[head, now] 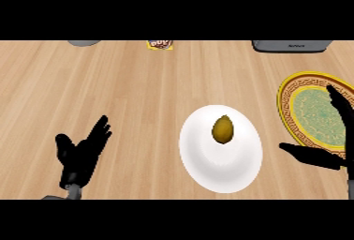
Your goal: Pick the lemon from the plate and place it in the plate
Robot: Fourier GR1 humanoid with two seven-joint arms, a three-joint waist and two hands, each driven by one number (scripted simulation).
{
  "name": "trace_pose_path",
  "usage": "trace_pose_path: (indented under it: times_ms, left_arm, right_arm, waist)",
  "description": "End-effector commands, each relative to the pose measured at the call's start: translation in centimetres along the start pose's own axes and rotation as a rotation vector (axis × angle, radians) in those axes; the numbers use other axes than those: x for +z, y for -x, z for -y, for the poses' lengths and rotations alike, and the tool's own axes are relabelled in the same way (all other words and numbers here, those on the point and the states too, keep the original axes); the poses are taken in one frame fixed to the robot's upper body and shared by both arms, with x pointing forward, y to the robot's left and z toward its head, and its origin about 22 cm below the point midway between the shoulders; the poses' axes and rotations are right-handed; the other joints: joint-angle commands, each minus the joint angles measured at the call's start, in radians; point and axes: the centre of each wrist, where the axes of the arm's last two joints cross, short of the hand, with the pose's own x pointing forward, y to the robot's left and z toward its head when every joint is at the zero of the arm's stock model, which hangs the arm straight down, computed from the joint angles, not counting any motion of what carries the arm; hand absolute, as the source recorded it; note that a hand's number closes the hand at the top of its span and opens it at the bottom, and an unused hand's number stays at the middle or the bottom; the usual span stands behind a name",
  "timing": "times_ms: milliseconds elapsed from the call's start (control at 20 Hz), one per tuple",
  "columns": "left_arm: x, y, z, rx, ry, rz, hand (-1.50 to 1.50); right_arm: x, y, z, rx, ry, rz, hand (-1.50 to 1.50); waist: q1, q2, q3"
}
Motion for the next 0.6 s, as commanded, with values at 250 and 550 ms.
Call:
trace_pose_path:
  times_ms: [250, 550]
  left_arm:
    - [-1.0, -0.1, -0.2, -0.010, 0.005, -0.023, 0.00]
    - [-0.2, 0.4, 1.6, -0.006, 0.019, -0.043, 0.00]
  right_arm:
    - [0.8, -7.9, -2.2, 0.242, -0.201, -0.130, -1.50]
    - [-2.1, -9.0, -7.0, 0.265, -0.257, -0.170, -1.50]
  waist:
    - [0.002, 0.003, -0.001]
    - [0.006, 0.004, 0.001]
